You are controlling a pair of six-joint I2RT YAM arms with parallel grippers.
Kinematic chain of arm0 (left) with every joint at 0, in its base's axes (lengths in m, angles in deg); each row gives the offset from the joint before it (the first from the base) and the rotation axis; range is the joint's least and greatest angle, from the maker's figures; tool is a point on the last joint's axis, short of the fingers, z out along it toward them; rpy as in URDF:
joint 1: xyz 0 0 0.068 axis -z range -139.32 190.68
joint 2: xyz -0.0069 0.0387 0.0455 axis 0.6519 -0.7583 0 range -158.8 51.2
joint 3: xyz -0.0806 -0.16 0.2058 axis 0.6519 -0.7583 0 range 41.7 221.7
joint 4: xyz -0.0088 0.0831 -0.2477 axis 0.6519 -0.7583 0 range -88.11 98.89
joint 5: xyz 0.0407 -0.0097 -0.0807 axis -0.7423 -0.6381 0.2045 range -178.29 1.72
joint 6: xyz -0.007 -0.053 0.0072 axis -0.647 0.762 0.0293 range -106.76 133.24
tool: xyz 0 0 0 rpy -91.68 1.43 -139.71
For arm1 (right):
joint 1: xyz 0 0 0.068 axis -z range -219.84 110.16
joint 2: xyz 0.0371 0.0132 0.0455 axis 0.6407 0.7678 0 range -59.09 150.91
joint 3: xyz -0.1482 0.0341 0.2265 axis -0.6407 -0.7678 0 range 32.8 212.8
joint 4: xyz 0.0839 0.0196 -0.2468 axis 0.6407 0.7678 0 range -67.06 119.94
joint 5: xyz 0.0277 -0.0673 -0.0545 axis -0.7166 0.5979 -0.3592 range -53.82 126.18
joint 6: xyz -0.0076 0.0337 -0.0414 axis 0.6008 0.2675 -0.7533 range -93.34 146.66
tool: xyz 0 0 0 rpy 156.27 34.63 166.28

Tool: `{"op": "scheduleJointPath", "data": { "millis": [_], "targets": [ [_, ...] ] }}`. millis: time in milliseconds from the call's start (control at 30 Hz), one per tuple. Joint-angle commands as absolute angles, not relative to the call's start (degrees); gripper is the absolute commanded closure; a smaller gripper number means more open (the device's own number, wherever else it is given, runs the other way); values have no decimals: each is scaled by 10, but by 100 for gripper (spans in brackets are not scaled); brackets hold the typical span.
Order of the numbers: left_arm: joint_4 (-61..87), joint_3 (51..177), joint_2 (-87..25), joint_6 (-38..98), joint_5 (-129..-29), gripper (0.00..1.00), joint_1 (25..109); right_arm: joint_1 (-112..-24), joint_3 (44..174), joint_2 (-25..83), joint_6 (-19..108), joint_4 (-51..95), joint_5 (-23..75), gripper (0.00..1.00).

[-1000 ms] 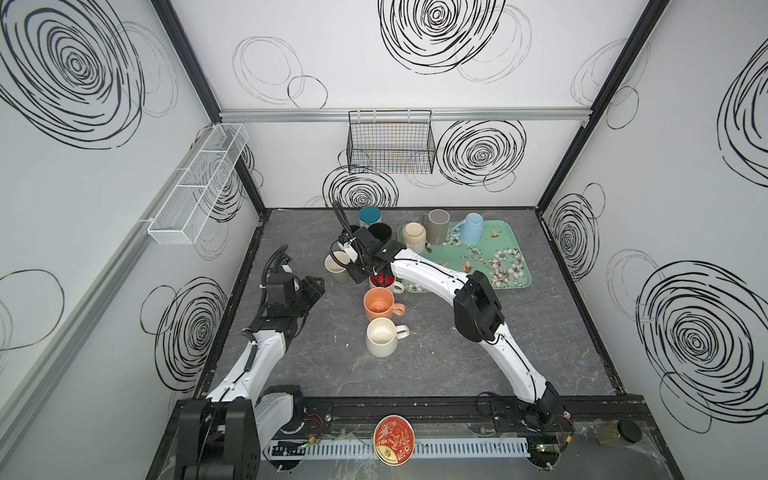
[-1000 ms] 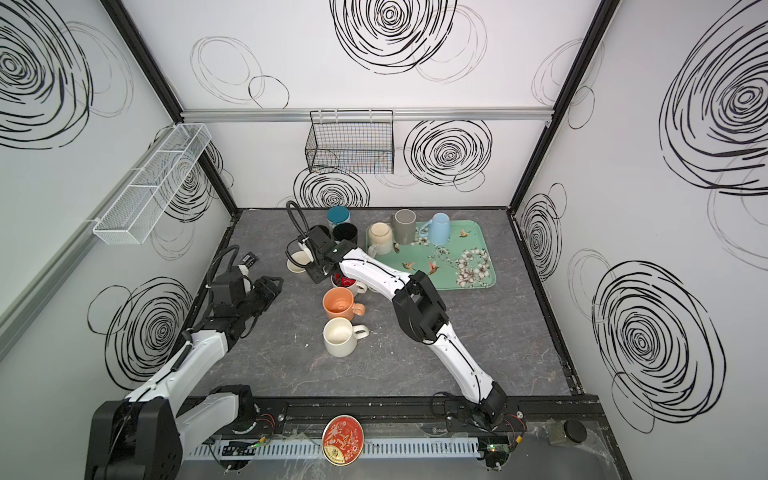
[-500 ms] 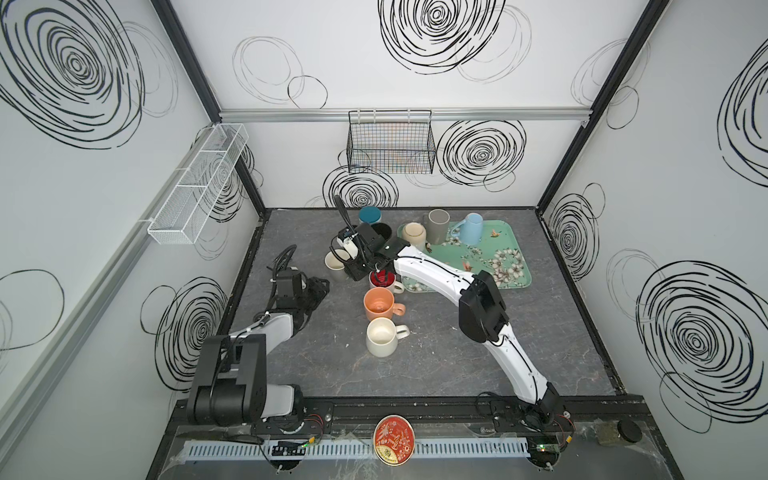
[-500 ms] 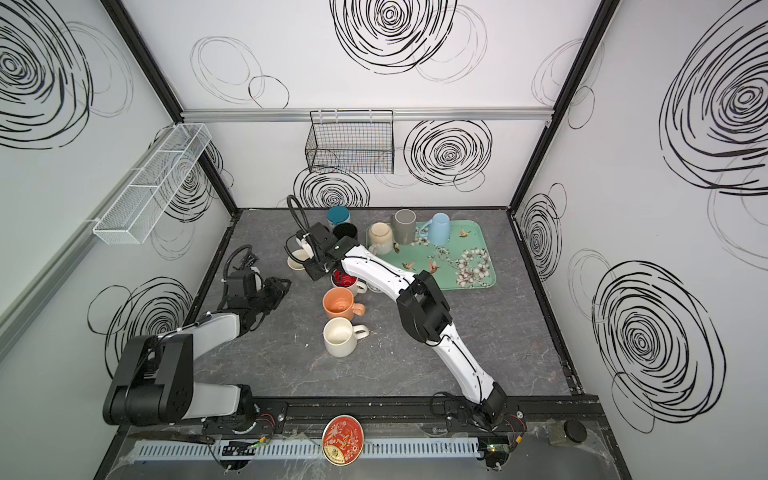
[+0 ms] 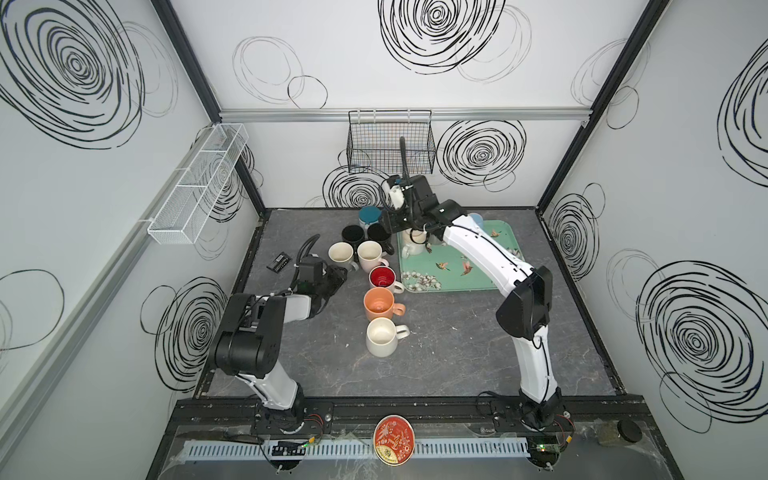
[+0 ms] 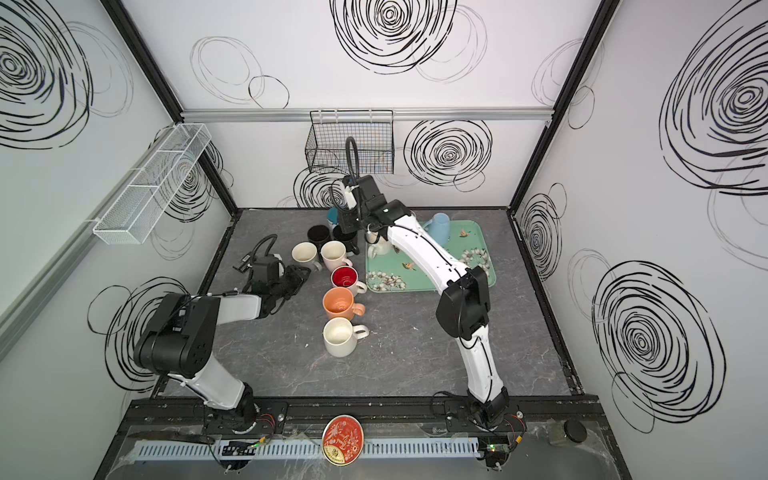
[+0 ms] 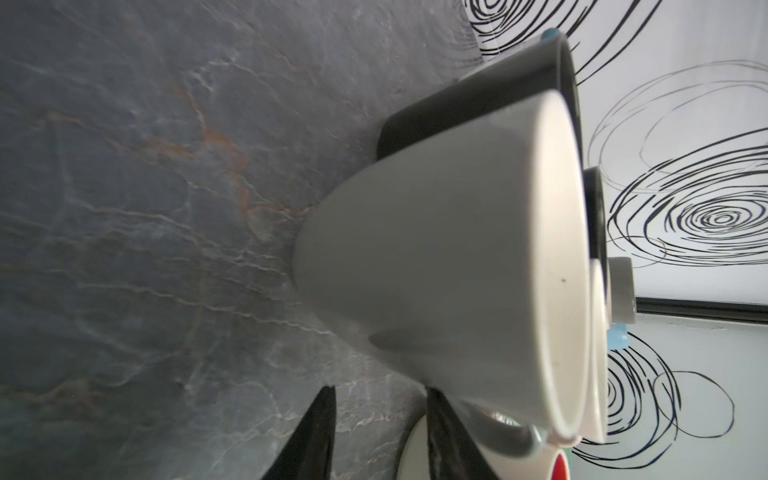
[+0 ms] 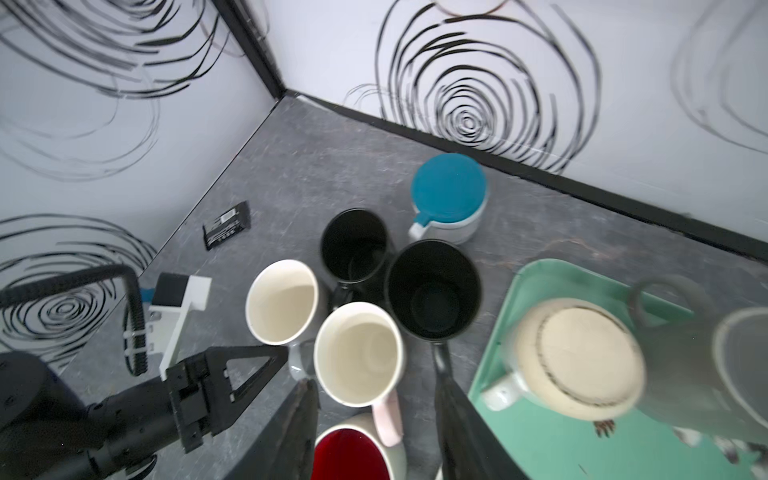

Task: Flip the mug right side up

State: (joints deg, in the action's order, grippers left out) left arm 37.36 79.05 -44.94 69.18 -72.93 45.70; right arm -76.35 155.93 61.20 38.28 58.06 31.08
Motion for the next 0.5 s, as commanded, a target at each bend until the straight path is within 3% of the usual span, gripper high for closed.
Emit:
{"op": "scheduleJointPath", "data": {
  "millis": [0,200,467],
  "targets": [
    [409,816,-463,714,-751,61,469,-739,1531,573,396,574,306,50],
    [344,827,-428,704,-767,61,491,-647,1505,554,414,550,321,48],
    [227,854,-323,651,-795,61,496,-526,1490,607,442,537,314,46]
  ]
}}
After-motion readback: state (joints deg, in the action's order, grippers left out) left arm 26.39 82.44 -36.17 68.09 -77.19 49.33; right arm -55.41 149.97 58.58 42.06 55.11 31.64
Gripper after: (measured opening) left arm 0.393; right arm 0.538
